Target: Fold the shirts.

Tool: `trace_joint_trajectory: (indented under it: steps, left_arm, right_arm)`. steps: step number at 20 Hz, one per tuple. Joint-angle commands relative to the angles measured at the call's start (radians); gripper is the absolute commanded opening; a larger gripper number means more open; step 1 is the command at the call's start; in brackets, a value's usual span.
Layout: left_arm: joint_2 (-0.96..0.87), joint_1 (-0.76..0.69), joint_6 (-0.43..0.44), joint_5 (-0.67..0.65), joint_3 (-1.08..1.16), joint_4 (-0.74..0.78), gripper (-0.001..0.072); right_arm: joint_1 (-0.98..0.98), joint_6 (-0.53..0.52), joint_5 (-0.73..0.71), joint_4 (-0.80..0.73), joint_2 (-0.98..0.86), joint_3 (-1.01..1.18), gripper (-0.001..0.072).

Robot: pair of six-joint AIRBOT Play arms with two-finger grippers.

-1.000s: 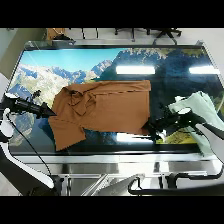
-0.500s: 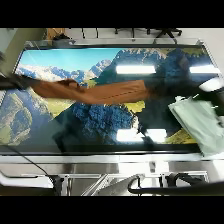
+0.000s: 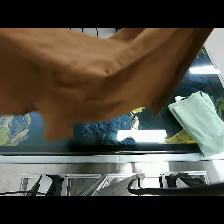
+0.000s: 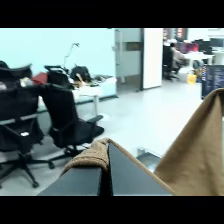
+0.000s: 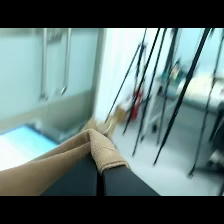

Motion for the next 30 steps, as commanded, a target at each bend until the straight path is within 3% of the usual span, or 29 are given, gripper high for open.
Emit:
trace_joint_trajectory:
  steps: [1,4,7,10,12,16,20,26,30]
  left_arm:
    - [0.008,0.027,-0.080,0.019,0.040,0.110,0.0020]
    - [-0.101,-0.151,-0.107,-0.074,0.040,0.352,0.0019]
    - [-0.254,-0.461,-0.107,-0.124,0.011,0.642,0.0019]
    - [-0.411,-0.703,-0.107,-0.068,-0.156,0.989,0.0020]
    - [-0.544,-0.764,-0.105,0.005,-0.275,1.106,0.0020]
    - [-0.859,-0.737,-0.101,0.170,-0.359,1.086,0.0019]
    - [-1.078,-0.694,-0.115,0.193,-0.169,0.959,0.0017]
    - [-1.129,-0.690,-0.204,0.117,0.047,1.004,0.0016]
    - [-1.082,-0.692,-0.224,0.029,-0.019,1.075,0.0016]
  right_arm:
    - [-0.001,0.072,-0.008,-0.090,-0.013,0.044,0.0017]
    - [0.000,0.115,0.101,-0.109,-0.126,0.016,0.0016]
    - [0.001,0.152,0.169,-0.104,-0.295,-0.080,0.0016]
    - [0.001,0.152,0.160,-0.105,-0.473,-0.230,0.0016]
    - [0.001,0.133,0.114,-0.104,-0.616,-0.301,0.0016]
    - [-0.002,0.079,0.007,-0.031,-0.911,-0.303,0.0016]
    - [-0.021,0.076,-0.023,0.066,-1.062,-0.164,0.0015]
    - [-0.054,0.077,0.041,0.062,-1.083,-0.056,0.0015]
    - [-0.075,0.078,0.177,0.013,-1.083,-0.057,0.0016]
